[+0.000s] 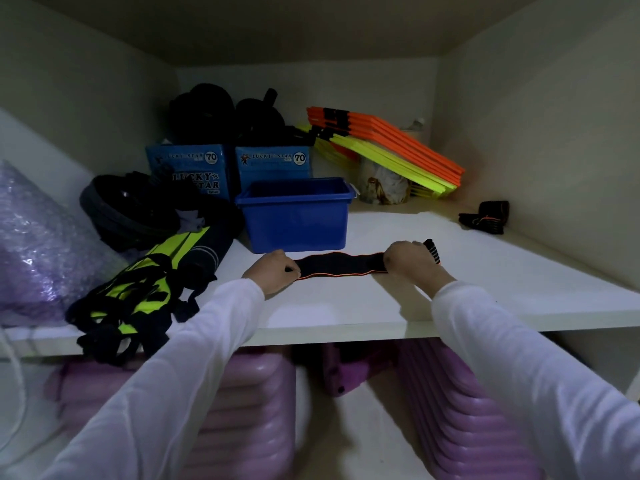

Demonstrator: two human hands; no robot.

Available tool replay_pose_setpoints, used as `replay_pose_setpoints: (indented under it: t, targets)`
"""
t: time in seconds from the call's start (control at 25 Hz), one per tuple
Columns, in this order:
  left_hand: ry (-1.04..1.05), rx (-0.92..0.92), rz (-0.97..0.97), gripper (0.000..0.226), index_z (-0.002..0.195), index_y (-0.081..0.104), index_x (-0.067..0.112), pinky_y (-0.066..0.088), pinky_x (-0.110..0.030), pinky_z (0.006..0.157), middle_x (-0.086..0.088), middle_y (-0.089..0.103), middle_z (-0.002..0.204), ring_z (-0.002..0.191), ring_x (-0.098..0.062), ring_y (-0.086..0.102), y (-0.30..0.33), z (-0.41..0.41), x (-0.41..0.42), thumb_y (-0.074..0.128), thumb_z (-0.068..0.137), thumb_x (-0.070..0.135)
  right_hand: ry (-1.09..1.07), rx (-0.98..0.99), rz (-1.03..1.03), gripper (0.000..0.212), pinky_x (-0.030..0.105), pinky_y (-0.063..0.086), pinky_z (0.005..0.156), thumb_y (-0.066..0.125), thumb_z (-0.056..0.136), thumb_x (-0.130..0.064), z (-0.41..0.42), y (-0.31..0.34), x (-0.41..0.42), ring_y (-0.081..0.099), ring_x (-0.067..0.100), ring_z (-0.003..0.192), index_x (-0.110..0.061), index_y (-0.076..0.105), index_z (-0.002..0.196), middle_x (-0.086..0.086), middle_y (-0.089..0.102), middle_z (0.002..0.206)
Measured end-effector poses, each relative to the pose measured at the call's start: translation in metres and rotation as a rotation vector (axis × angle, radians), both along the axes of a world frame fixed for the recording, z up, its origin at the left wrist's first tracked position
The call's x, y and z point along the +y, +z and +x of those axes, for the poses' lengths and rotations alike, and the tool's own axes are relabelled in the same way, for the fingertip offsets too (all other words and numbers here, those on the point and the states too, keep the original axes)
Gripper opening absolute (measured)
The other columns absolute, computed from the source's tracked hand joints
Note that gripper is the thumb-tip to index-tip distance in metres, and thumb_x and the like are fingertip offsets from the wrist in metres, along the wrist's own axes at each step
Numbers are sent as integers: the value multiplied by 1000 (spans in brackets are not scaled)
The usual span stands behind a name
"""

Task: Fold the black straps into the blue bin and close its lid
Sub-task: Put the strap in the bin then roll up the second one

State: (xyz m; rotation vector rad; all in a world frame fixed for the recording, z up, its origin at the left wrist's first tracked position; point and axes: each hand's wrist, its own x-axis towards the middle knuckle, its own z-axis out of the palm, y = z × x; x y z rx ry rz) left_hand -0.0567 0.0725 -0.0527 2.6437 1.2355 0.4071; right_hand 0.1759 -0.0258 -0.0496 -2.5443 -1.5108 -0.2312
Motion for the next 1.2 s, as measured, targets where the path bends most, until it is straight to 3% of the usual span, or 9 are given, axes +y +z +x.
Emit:
replay_pose_setpoints:
  t: [0.12,0.24,0.44,0.72,0.8,0.92,1.0,1.08,1.2]
  targets:
    - [20,14,12,34,119,67,15,37,-25,89,-5,48,106,111,-26,53,-1,-1,3,42,97,21,-21,69,-60,31,34,46,87,39,93,-11,2,-5,4,58,32,112,0,59,115,16,62,121]
    - [46,-7,4,36,121,66,16,37,-28,100,-9,53,124,119,-25,51,-1,-2,9,39,97,14,-39,136,-17,30,30,40,73,40,91,-7,9,-4,6,61,33,108,4,60,110,20,63,116]
    - [36,-70,-34,39,118,68,13,35,-27,106,-10,53,130,122,-25,50,-7,-6,29,39,94,3,-27,148,-27,30,28,35,72,39,92,-4,19,-8,14,60,33,108,4,61,110,20,65,116]
    - [53,-94,-47,39,118,68,13,33,-25,105,-10,53,128,122,-26,49,-5,-7,28,41,92,2,-3,130,5,25,32,43,77,41,92,-6,17,-6,16,60,33,102,4,61,103,22,65,113]
    - [84,-36,-67,37,118,68,12,34,-25,104,-8,54,129,123,-25,49,-1,-3,28,42,93,6,4,143,-6,18,31,40,69,41,92,-7,17,-5,15,56,29,86,0,56,85,20,63,99]
    - [156,184,-53,33,115,66,7,45,-30,91,-7,61,124,106,-25,57,13,14,26,44,91,16,1,240,43,31,26,32,51,43,91,-10,20,0,12,51,25,71,-4,46,61,10,54,71]
    - [197,259,10,30,110,62,5,44,-30,79,-11,61,119,93,-27,55,26,33,17,43,90,18,21,255,189,27,27,38,57,45,89,-7,31,5,6,60,30,81,2,62,71,14,64,78]
    - [182,168,50,24,100,62,4,43,-33,76,-15,62,116,92,-29,56,37,59,7,44,92,18,-8,234,300,24,25,35,54,46,87,-4,48,9,-6,59,32,83,3,63,71,16,63,79]
    - [57,-5,50,22,85,63,5,39,-31,71,-19,62,100,93,-31,60,51,107,-7,44,91,15,-126,221,335,33,25,23,45,45,83,1,81,12,-27,46,26,71,-5,38,52,12,46,62]
